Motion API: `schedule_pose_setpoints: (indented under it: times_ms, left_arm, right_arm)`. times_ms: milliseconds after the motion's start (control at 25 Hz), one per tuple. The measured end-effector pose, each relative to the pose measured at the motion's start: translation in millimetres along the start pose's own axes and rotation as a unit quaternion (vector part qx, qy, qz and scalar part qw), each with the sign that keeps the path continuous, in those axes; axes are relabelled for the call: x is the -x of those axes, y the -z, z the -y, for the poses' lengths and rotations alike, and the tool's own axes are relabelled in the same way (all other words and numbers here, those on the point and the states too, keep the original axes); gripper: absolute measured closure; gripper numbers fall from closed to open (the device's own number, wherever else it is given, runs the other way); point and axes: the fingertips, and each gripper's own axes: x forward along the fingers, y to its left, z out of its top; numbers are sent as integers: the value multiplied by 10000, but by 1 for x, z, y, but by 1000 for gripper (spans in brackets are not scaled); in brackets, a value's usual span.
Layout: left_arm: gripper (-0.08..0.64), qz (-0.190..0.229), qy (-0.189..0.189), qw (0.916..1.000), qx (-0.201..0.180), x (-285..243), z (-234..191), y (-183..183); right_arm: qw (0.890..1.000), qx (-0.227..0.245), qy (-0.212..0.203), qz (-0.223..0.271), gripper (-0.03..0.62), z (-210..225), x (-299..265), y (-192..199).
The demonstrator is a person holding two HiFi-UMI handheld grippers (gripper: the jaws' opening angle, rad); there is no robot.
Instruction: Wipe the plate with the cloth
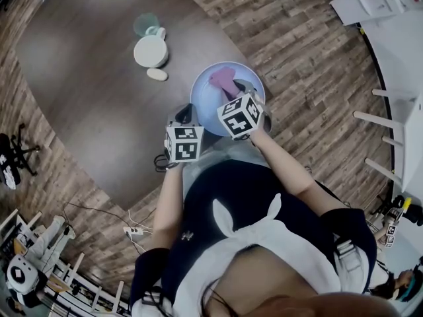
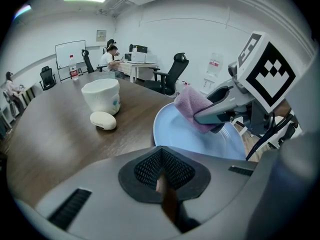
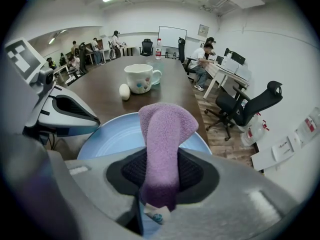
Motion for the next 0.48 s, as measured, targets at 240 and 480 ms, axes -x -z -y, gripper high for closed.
schedule_pose_setpoints:
  times_ms: [240,480]
  left_arm:
    - [555,-60,-21,10000,0,-3,0,2]
    - [555,-103,-18,9999,-12,-3,0,2]
  right_arm:
    - [9997,-27,151,-163,453,12,-9,7]
    - [9987,114,293,-395,453,19,-19,12]
